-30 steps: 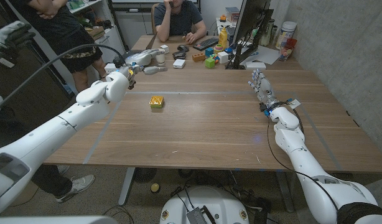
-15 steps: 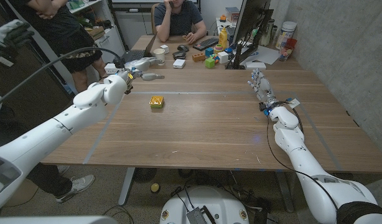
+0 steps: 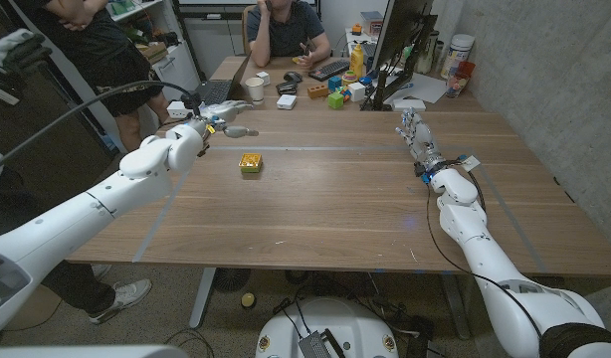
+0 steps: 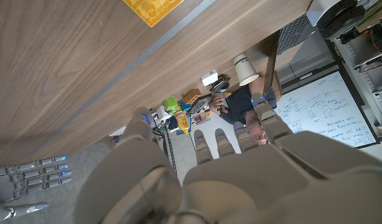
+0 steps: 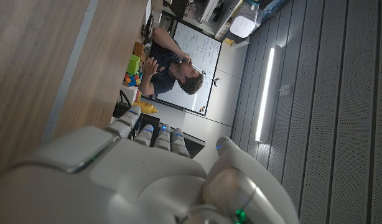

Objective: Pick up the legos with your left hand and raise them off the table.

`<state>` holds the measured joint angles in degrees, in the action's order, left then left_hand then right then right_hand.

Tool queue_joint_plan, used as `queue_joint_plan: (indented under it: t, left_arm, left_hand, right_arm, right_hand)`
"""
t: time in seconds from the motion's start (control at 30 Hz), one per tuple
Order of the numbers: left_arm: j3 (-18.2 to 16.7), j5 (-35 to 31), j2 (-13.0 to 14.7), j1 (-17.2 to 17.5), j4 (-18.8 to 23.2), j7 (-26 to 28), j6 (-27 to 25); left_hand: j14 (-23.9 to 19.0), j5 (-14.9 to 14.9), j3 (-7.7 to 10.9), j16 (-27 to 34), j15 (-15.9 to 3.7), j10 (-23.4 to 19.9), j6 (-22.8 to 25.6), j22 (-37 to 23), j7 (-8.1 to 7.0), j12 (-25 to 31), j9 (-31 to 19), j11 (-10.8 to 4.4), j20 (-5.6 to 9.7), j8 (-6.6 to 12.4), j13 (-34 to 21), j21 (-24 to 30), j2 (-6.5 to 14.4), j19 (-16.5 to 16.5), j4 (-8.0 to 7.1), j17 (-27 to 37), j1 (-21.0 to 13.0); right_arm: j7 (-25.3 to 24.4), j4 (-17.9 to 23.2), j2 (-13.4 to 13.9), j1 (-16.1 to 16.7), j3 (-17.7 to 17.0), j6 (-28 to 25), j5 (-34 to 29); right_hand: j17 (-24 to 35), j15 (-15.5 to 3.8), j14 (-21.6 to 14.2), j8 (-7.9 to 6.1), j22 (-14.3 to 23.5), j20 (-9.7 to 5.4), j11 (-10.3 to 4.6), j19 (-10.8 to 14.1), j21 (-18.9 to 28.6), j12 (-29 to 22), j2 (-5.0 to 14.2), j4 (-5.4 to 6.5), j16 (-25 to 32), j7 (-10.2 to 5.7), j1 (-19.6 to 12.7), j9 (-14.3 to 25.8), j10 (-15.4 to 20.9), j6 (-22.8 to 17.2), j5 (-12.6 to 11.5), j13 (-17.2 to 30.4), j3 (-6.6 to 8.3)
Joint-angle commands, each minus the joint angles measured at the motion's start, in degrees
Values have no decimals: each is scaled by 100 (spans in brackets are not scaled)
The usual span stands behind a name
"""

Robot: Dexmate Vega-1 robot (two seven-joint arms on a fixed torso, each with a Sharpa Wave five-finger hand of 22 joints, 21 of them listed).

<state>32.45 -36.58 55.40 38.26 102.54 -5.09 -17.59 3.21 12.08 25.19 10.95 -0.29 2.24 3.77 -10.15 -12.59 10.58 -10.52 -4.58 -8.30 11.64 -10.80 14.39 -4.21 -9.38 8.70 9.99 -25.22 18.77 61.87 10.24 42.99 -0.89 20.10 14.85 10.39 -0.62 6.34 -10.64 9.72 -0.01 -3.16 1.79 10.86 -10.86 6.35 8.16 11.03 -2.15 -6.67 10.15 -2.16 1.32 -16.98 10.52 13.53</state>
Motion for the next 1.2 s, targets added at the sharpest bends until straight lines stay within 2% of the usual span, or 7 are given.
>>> queue_joint_plan:
  t: [0.03, 0.57, 1.2]
  left_arm:
    - [211, -343, -181, -152, -341, 40, -20]
    - [389, -107, -408, -234, -835, 79, 250]
    - [544, -50, -331, -181, -777, -269, 96]
  left_hand:
    - [78, 36, -18, -21, 8, 85, -40, -11, -11, -26, -24, -15, -34, -12, -16, -26, 20, -7, -7, 34, -70]
    - [98, 36, -40, -11, -6, 195, -49, -13, -12, -31, -27, -39, -48, -12, -17, -57, 61, -37, -27, 37, -122]
    - [103, 35, -83, 2, 4, 262, -114, -14, -11, -17, -28, -34, -49, -30, -18, -63, 54, -133, -35, 41, -165]
  right_arm:
    - [-67, 103, 43, 45, 50, 7, -37]
    - [-127, 137, 98, 12, 120, 23, -66]
    - [-175, 73, 92, -49, 182, 26, -89]
  right_hand:
    - [20, 2, -20, -25, 9, 2, -56, 19, 21, -11, 40, 9, 20, -23, -25, 17, 10, -26, -32, 13, -13]
    - [19, 8, -56, -31, 9, 1, -54, 23, 21, -14, 38, 4, 26, -22, -28, 17, 25, -48, -41, 13, -19]
    - [17, 3, -77, -29, 9, -2, -61, 30, 22, -12, 46, 0, 24, -31, -34, 18, 32, -57, -51, 13, -21]
